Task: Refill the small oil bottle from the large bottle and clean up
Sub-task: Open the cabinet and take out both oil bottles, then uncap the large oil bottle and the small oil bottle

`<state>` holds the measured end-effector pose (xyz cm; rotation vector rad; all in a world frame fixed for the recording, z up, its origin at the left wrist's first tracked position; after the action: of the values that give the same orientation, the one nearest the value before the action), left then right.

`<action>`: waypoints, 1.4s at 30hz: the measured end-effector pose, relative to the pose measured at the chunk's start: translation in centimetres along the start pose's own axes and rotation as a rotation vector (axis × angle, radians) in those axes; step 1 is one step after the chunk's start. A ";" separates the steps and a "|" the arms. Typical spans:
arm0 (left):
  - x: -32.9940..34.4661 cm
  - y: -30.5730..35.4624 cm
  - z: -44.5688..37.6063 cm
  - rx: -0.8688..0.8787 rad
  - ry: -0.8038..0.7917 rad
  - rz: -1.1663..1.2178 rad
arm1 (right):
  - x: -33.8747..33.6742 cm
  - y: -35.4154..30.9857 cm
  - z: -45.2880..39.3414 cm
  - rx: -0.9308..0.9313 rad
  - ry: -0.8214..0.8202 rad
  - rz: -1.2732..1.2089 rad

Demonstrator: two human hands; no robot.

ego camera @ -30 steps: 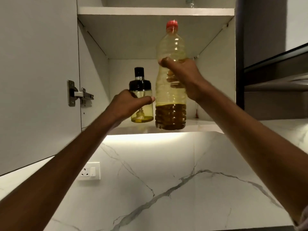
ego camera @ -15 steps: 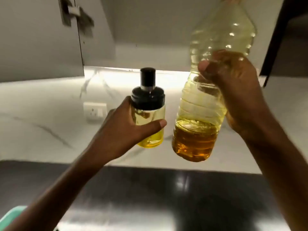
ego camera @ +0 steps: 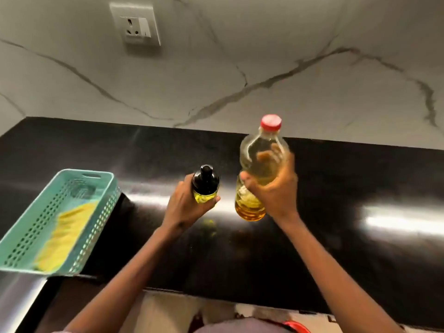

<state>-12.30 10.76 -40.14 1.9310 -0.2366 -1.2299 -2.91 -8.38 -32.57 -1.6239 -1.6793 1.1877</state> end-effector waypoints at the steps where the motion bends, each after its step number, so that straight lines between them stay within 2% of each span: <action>1: 0.5 -0.8 0.3 -0.006 0.002 -0.001 | 0.6 1.0 0.8 0.022 -0.017 0.009; 9: 2.3 -5.9 1.8 -0.149 -0.002 0.034 | 3.4 5.2 4.3 0.116 -0.063 0.045; 14: 2.7 -7.2 2.0 -0.159 -0.009 0.053 | 3.6 6.4 4.6 0.162 -0.064 0.068; 24: 3.3 -8.4 2.5 -0.167 -0.003 0.059 | 3.4 6.2 4.5 0.183 -0.093 0.101; 31: 2.8 -7.9 2.5 -0.156 -0.016 0.093 | 2.2 6.2 4.4 0.168 -0.193 0.124; 34: 2.0 -7.2 3.9 -0.208 0.055 -0.009 | 0.7 5.3 4.0 0.124 -0.155 0.135; 35: 1.4 -6.3 4.5 -0.176 0.127 -0.036 | 0.1 4.6 3.6 0.103 -0.120 0.141; 39: -0.2 0.6 4.7 0.201 0.317 -0.042 | -1.7 0.4 1.0 -0.045 0.002 0.242; 42: -0.3 5.7 2.8 0.307 0.327 0.015 | -1.2 -2.5 -1.1 -0.108 -0.171 0.408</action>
<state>-13.28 5.73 -36.35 2.3563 -0.2793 -0.8871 -3.05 -9.00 -29.70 -2.0522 -1.5787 1.4869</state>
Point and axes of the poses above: each hand's wrist, its own z-axis away from the middle knuckle, its own x-axis out of the palm, y = z × x, the point moved 4 cm from there along -z, towards the middle knuckle, and after that the axes turned 3 degrees about y, right-handed, at the moved point
